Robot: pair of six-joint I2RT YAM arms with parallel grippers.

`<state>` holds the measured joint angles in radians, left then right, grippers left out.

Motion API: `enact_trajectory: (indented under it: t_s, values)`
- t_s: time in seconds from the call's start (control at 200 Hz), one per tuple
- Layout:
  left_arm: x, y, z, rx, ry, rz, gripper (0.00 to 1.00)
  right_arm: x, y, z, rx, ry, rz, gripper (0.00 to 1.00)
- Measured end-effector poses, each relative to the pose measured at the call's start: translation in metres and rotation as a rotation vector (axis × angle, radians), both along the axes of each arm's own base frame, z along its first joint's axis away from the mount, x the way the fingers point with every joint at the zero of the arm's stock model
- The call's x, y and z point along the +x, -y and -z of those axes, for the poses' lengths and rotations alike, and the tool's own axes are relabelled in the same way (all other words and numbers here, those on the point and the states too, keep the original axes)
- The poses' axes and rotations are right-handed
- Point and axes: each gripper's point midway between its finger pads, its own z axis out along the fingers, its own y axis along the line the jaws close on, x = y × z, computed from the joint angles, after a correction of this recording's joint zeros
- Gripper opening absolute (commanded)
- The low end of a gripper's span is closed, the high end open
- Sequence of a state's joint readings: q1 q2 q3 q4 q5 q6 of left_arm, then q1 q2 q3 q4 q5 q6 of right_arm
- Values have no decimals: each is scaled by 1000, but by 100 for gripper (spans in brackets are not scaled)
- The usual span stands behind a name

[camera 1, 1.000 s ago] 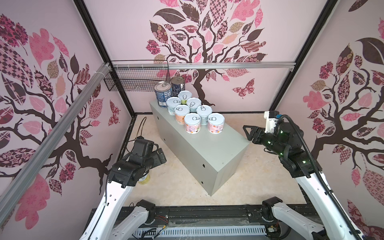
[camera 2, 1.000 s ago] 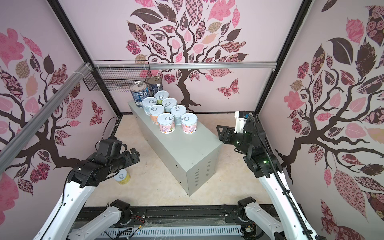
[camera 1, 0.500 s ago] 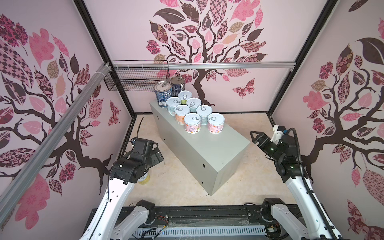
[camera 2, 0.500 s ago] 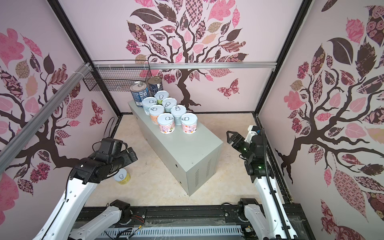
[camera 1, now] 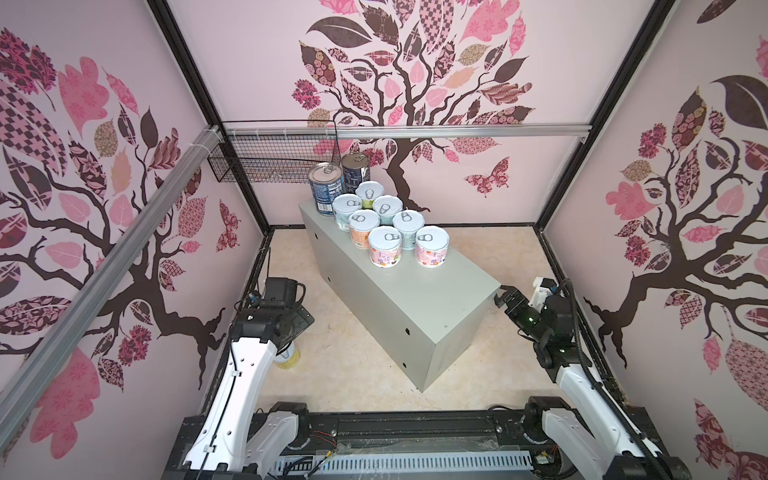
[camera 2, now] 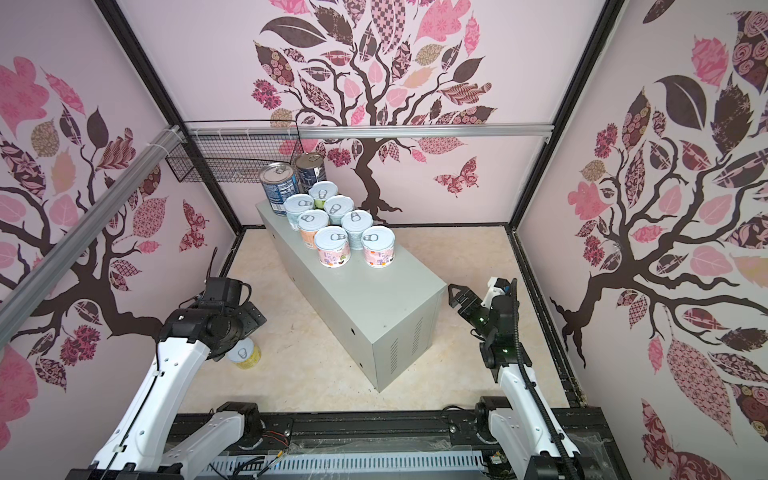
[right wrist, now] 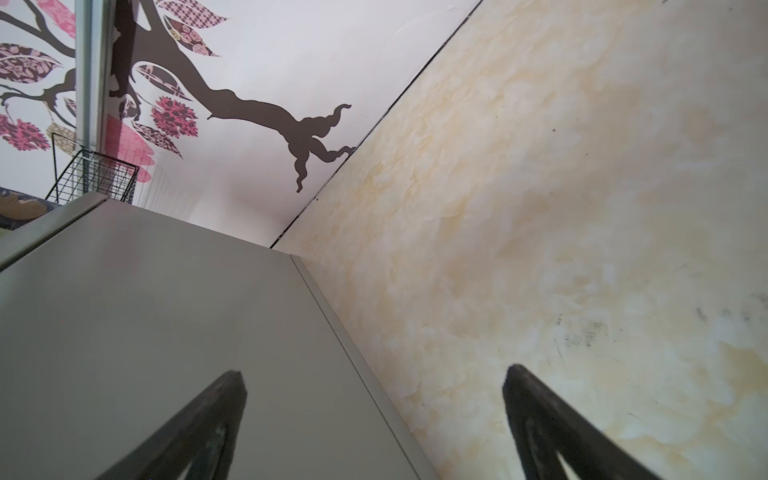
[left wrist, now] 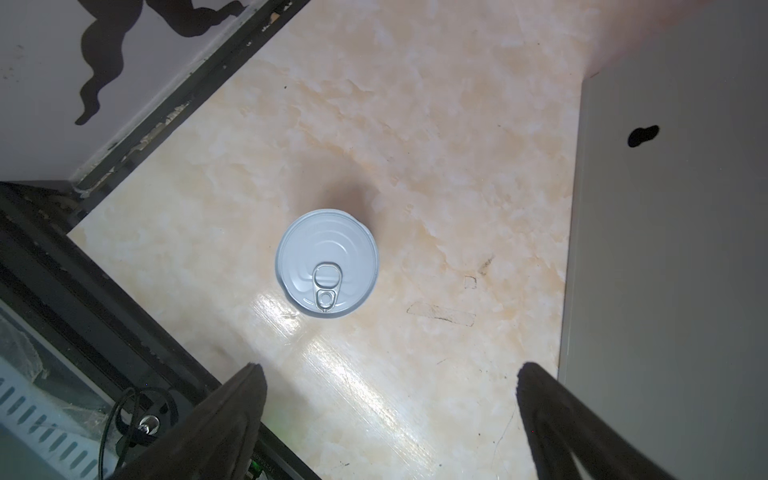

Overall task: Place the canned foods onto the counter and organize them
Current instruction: 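Withdraw the right gripper while the left gripper moves over the yellow floor can, then lower the left gripper and close it on the yellow-labelled can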

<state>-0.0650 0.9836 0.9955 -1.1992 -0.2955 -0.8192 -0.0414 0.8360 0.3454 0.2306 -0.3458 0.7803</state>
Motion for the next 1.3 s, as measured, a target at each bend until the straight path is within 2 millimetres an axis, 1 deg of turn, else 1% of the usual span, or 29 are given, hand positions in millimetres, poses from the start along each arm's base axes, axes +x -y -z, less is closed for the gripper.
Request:
enact_trajectory:
  t_s: [0.125,0.265,0.465,0.67,0.81,0.99,1.3]
  values:
    - [-1,-6,10,23,-43,-44,98,-3,-3,21,46,-30,0,100]
    - [-2,-9,24,28,-100,-71,98,-9,-7,32,108,-41,-1,100]
    - [-6,-10,46,21,-171,-95,98,-11,-18,29,159,-16,-29,100]
    - [-12,-17,65,6,-226,-136,98,-10,-29,27,174,-7,-61,100]
    - [-8,-17,71,2,-217,-133,98,-11,-36,27,176,-6,-84,100]
    - [1,-17,79,-10,-217,-124,98,-11,-38,28,179,-11,-96,100]
    - [6,-27,96,-41,-245,-162,98,-11,-40,30,182,-17,-107,100]
